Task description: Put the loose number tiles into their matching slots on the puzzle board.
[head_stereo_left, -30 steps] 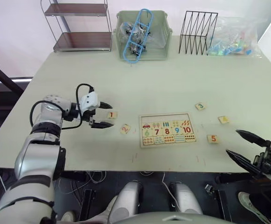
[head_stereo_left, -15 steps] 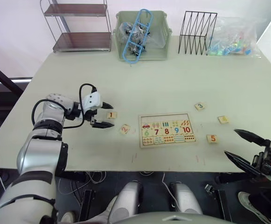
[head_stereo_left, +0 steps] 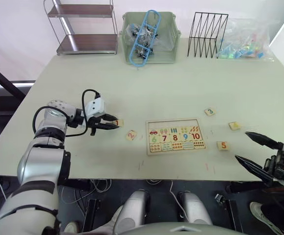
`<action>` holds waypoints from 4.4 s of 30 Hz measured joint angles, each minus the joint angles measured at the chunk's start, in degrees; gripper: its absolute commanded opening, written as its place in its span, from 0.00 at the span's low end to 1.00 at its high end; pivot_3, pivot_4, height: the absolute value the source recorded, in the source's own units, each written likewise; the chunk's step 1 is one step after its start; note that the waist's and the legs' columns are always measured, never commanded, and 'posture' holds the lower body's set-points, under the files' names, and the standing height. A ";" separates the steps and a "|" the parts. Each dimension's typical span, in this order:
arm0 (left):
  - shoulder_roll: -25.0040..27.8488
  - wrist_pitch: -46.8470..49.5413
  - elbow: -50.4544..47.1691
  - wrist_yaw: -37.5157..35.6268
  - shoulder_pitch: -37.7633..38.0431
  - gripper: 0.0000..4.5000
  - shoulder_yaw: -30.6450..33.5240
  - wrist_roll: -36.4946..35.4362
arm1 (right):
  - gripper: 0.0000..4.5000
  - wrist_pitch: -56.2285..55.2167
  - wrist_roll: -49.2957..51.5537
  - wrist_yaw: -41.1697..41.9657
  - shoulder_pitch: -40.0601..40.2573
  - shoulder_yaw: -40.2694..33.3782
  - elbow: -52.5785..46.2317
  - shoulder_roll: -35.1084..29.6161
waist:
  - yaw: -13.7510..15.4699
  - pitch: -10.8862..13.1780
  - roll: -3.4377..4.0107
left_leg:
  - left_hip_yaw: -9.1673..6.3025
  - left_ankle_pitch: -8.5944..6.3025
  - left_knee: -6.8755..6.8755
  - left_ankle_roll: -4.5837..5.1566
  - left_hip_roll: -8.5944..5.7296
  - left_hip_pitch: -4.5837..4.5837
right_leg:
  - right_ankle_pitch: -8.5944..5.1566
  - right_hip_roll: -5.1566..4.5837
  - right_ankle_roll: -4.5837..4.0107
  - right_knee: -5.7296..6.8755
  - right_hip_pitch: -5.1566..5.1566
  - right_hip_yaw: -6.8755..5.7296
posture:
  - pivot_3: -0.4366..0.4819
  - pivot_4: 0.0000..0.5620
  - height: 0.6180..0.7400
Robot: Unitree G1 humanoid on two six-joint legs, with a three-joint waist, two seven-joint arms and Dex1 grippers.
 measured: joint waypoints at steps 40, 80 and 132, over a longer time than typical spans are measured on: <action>5.57 39.52 -49.46 -2.48 5.35 0.21 -2.25 -7.78 | 1.00 -3.34 -5.26 -4.39 1.54 4.57 -0.58 4.83 | -0.08 0.03 -0.04 | 0.00 0.00 0.06 -0.02 0.15 -0.06 | 0.00 0.17 -0.02 0.00 -0.02 0.08 | 0.48 0.27 1.00; -4.30 65.70 -62.03 3.36 -4.54 0.21 -29.56 4.10 | 1.00 -9.88 -7.46 -7.44 6.65 6.89 -2.44 6.75 | 0.01 0.05 -0.03 | 0.05 0.00 0.06 -0.01 0.21 -0.07 | -0.03 0.26 -0.02 -0.05 -0.02 0.13 | 0.48 0.27 1.00; -9.68 68.80 -59.10 6.69 -4.98 0.21 -32.02 9.45 | 1.00 -9.92 -7.14 -7.49 6.93 6.90 -2.44 5.67 | 0.01 0.05 -0.03 | 0.05 0.00 0.06 -0.01 0.22 -0.08 | -0.02 0.25 -0.02 -0.05 -0.02 0.13 | 0.48 0.27 1.00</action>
